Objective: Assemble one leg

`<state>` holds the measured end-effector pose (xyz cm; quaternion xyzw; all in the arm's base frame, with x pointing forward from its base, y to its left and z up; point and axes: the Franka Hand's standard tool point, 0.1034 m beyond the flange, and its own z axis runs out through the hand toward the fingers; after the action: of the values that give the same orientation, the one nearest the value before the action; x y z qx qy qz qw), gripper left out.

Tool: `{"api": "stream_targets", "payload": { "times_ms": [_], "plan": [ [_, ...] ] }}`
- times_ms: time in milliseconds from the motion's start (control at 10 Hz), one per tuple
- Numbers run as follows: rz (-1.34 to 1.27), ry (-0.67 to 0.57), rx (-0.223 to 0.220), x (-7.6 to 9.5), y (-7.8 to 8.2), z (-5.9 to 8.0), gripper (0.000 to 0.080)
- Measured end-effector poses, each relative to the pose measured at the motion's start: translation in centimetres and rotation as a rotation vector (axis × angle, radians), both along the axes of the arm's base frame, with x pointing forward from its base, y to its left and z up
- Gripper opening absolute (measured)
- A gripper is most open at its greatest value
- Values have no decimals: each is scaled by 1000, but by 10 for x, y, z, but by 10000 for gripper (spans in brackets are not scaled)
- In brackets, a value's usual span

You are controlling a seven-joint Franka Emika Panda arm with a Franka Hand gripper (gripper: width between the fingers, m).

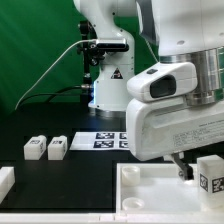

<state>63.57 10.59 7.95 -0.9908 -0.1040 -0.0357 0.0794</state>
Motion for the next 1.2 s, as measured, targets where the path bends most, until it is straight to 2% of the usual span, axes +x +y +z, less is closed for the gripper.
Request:
{"api": "stream_targets", "payload": {
  "times_ms": [100, 200, 500, 900, 1200],
  "plan": [
    [-132, 23, 16, 0, 2, 0, 434],
    [-197, 34, 21, 0, 3, 0, 297],
    [-647, 106, 47, 2, 5, 1, 297],
    [-1309, 266, 124, -2, 4, -1, 298],
    [-1608, 354, 149, -4, 8, -2, 300]
  ]
}}
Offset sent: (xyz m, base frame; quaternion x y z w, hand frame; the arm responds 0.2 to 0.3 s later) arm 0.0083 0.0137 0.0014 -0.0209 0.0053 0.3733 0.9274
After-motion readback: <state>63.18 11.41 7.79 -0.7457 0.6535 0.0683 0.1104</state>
